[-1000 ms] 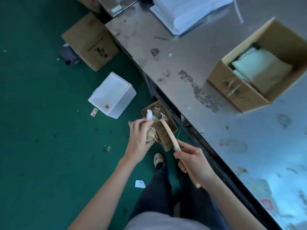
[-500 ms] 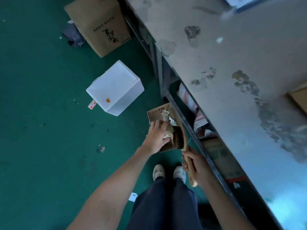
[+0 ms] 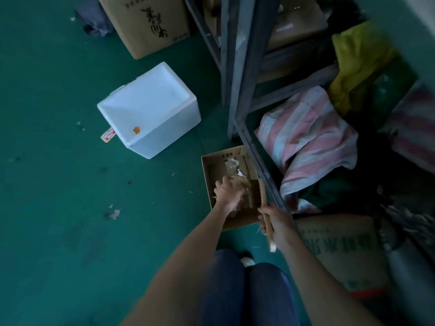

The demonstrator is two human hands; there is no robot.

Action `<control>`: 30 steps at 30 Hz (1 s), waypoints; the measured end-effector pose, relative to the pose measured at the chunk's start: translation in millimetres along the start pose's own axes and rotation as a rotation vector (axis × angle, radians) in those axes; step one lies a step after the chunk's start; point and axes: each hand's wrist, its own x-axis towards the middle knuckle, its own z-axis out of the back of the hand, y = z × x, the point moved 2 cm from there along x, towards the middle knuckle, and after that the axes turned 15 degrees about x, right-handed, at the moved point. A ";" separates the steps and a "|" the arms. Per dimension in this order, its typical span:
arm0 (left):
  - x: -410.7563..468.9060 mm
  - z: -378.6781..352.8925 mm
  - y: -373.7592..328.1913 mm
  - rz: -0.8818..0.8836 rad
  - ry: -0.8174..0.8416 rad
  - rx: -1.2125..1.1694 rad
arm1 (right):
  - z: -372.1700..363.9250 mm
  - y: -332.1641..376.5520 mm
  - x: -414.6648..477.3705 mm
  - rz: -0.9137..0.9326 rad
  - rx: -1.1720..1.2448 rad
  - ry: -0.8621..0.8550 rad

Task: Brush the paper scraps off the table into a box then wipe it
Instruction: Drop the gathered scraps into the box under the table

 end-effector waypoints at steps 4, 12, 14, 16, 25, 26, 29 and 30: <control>16.5 -4.2 8.0 0.052 0.073 -0.109 | 3.6 -7.9 15.1 0.049 -0.062 -0.020; 20.7 1.3 9.2 0.093 0.126 -0.401 | 2.5 -8.8 15.4 0.070 -0.084 0.007; 17.5 5.1 5.7 0.075 0.130 -0.375 | 3.3 -5.8 14.0 0.070 -0.087 0.011; 9.4 12.0 1.6 0.058 0.132 -0.360 | 4.2 -3.3 11.8 0.074 -0.082 0.008; -21.9 30.7 10.5 0.112 0.090 -0.400 | 4.1 3.8 -28.2 0.074 -0.061 -0.023; -28.6 34.1 12.8 0.106 0.105 -0.408 | 3.2 6.4 -42.2 0.074 -0.064 -0.027; -62.8 54.7 9.3 0.138 0.076 -0.524 | -2.3 15.3 -80.7 0.063 -0.045 -0.026; -79.1 65.7 4.8 0.146 0.069 -0.552 | -5.2 19.3 -95.2 0.047 -0.027 -0.026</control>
